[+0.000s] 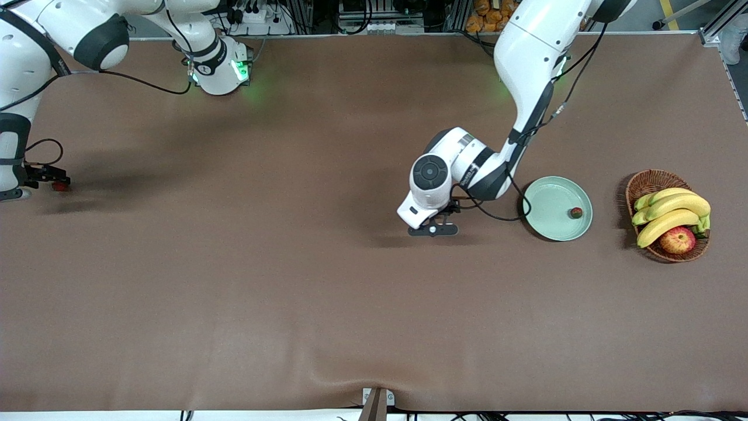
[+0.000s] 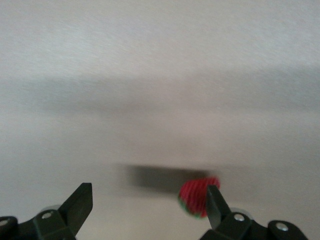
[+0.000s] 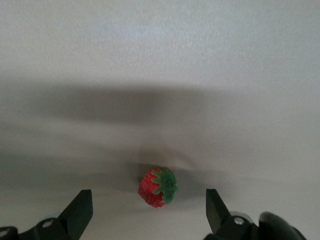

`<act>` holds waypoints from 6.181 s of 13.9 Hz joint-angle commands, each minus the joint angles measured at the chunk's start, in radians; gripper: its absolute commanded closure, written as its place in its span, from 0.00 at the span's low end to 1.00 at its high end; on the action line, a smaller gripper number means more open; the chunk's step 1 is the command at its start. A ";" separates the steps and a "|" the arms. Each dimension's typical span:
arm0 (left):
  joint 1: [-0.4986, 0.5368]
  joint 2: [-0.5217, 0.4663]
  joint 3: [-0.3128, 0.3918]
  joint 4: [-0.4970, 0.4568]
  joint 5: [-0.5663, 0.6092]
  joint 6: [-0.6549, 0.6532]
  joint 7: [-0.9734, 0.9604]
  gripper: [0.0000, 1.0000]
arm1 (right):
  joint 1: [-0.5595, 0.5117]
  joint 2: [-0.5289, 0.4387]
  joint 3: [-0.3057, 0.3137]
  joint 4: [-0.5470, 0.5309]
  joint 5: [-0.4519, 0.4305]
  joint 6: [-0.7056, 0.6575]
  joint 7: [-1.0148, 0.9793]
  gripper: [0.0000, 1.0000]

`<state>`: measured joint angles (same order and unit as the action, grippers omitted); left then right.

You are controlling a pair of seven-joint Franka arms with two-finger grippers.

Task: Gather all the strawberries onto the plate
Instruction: 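Grasp the strawberries with the right gripper and the left gripper, then place the strawberry on the plate with the left gripper while the right gripper carries, then set the third strawberry at mid-table with the right gripper and open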

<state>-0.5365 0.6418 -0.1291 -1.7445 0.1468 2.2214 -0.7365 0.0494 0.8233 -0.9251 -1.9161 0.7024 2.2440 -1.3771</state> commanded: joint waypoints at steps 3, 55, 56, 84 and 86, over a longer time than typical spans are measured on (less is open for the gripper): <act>-0.023 -0.018 -0.041 -0.032 0.013 0.021 -0.015 0.00 | -0.068 -0.004 0.075 -0.006 0.025 0.046 -0.066 0.44; 0.492 -0.203 -0.084 -0.150 0.011 -0.126 0.799 0.89 | 1.139 -0.018 -0.359 0.236 0.318 -0.710 1.778 1.00; 0.521 -0.214 -0.096 -0.170 0.010 -0.131 0.822 0.89 | 1.155 -0.013 -0.350 0.259 0.330 -0.680 1.850 1.00; 0.621 -0.169 -0.277 0.075 -0.007 -0.293 0.714 0.00 | 1.262 0.096 0.322 0.473 0.223 0.040 2.670 0.00; 0.577 -0.165 -0.279 0.097 -0.003 -0.293 0.628 0.00 | 1.256 0.093 0.321 0.477 0.220 0.031 2.667 0.00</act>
<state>0.0800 0.4653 -0.4147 -1.6824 0.1463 1.9534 -0.0459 1.3130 0.9096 -0.6030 -1.4572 0.9475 2.2775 1.2705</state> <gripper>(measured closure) 0.000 0.097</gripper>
